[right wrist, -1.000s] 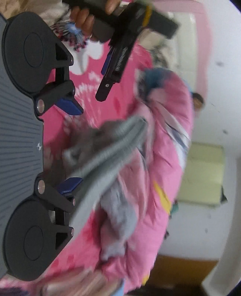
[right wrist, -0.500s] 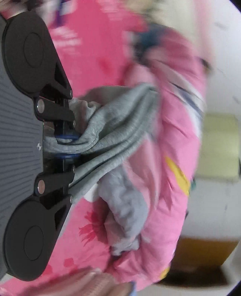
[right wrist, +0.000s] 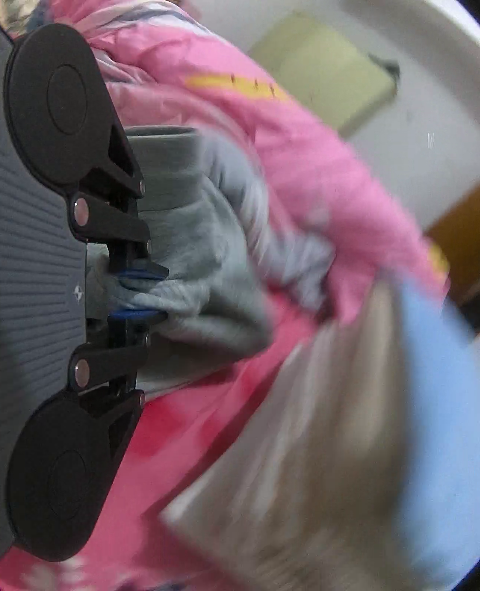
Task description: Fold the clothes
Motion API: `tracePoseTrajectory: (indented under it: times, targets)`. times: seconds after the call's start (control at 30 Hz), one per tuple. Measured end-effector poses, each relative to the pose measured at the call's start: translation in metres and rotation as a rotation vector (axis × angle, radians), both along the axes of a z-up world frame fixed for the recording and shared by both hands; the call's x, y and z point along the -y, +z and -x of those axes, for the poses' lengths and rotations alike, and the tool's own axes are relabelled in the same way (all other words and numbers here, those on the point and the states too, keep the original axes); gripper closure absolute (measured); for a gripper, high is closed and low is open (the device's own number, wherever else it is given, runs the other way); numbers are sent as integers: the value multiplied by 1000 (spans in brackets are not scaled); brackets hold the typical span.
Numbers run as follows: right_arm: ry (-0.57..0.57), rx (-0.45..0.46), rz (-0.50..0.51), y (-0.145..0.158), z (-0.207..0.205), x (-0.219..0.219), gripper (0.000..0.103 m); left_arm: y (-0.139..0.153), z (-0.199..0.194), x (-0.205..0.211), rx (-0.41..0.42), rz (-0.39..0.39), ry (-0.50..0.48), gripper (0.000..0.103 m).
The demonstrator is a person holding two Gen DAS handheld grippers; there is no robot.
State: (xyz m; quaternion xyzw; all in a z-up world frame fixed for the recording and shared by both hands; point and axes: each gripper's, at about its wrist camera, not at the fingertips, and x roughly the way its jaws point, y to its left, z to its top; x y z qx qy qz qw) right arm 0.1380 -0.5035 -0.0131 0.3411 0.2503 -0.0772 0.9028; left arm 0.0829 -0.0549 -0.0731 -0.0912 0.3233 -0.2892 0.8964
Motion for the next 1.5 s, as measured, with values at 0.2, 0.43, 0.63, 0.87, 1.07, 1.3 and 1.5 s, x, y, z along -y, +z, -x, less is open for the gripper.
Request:
tracePoseTrajectory:
  times: [0.2,0.43,0.63,0.87,1.07,1.3,1.5]
  targets:
    - [144,164,41,21,85,-5,58,-1,-2,8,-34,15,-24,36]
    - [396,129,287,31,157,-93,37,6,3,13,-61,39,-14,33]
    - [463,34,702,-3,180,-176,33,21,11,20,-37,29,-26,26]
    - [449,61,793,-17,183,-190,81,49,-1,55,49,-13,-71,20]
    - [457,158,649,-13,191,-182,103,62,-30,113,78,-35,-174,20]
    - [446,242,527,-11,201,-169,102,55,-64,183,98,-142,-263,20]
    - [376,227,585,-14,210,-150,56,48,-80,216,97,-199,-300,44]
